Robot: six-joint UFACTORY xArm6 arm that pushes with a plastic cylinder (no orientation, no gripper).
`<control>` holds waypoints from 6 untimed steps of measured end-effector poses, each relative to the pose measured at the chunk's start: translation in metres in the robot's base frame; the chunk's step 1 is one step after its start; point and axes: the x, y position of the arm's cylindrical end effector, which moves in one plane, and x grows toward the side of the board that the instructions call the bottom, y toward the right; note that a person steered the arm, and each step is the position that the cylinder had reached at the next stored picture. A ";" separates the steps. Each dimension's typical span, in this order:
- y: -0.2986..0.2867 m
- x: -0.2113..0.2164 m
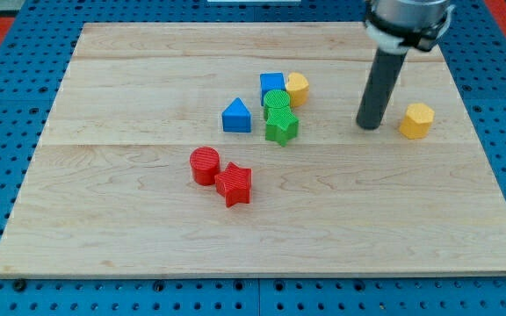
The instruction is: Push the red star closer to the green star
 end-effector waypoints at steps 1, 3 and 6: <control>0.006 0.080; -0.162 0.158; -0.145 0.088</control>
